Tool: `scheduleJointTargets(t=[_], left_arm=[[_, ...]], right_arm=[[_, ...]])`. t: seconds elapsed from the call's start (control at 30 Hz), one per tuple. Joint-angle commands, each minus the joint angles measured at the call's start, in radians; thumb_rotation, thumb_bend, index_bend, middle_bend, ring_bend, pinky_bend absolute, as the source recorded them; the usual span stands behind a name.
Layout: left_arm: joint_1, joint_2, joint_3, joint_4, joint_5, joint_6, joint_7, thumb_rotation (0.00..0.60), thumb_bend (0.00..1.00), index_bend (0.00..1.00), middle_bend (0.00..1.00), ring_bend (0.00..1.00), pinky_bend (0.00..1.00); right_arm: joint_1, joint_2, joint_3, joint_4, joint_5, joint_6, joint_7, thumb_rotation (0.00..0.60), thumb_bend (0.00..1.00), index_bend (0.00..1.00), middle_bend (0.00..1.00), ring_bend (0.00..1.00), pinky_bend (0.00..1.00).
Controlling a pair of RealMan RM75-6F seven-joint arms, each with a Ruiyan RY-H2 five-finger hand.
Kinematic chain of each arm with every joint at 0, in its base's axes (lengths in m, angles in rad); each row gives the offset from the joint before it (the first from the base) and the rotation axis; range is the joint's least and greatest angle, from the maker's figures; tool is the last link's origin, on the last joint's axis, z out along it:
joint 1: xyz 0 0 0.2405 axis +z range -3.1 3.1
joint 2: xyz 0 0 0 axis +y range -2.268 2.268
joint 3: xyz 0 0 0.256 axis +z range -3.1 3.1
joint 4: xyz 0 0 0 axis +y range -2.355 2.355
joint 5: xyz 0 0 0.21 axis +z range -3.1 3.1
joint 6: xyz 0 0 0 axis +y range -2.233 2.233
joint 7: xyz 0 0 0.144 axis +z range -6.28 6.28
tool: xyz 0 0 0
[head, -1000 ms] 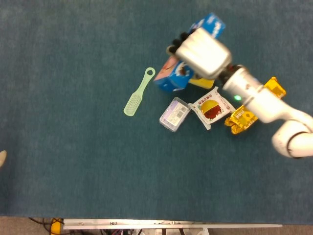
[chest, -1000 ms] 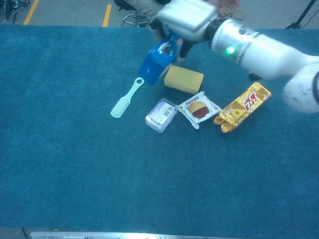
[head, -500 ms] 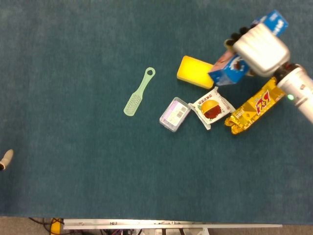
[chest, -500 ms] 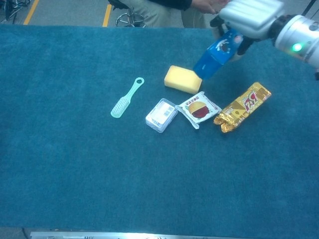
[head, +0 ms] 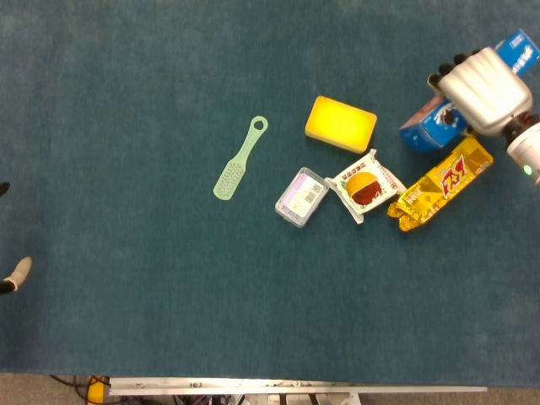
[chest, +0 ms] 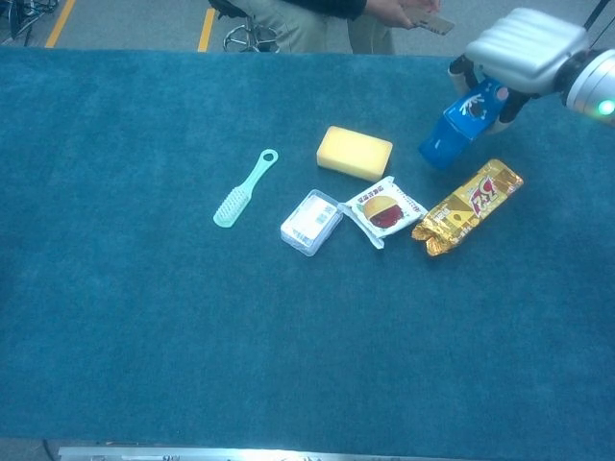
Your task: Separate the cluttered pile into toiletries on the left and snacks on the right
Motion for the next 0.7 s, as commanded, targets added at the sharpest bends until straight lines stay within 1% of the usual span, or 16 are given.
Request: scheduleJointTargets(t=[0.03, 0.23, 0.7], left_arm=[[-0.002, -0.002, 0.001, 0.003, -0.001, -0.003, -0.004, 0.600, 0.26, 0.08, 0.06, 0.04, 0.09], [-0.003, -0.006, 0.002, 0.008, -0.004, -0.007, -0.012, 0.600, 0.26, 0.08, 0.06, 0.04, 0.09], [0.000, -0.007, 0.003, 0.018, -0.008, 0.000, -0.023, 0.600, 0.26, 0.08, 0.06, 0.04, 0.09]], right_arm=[[-0.005, -0.013, -0.002, 0.012, 0.002, -0.006, -0.006, 0.600, 0.00, 0.65, 0.57, 0.62, 0.61], [-0.011, -0.038, 0.001, 0.033, 0.018, -0.022, -0.022, 0.600, 0.00, 0.65, 0.57, 0.62, 0.61], [-0.001, -0.087, 0.020, 0.006, -0.008, -0.016, -0.041, 0.600, 0.00, 0.65, 0.57, 0.62, 0.61]])
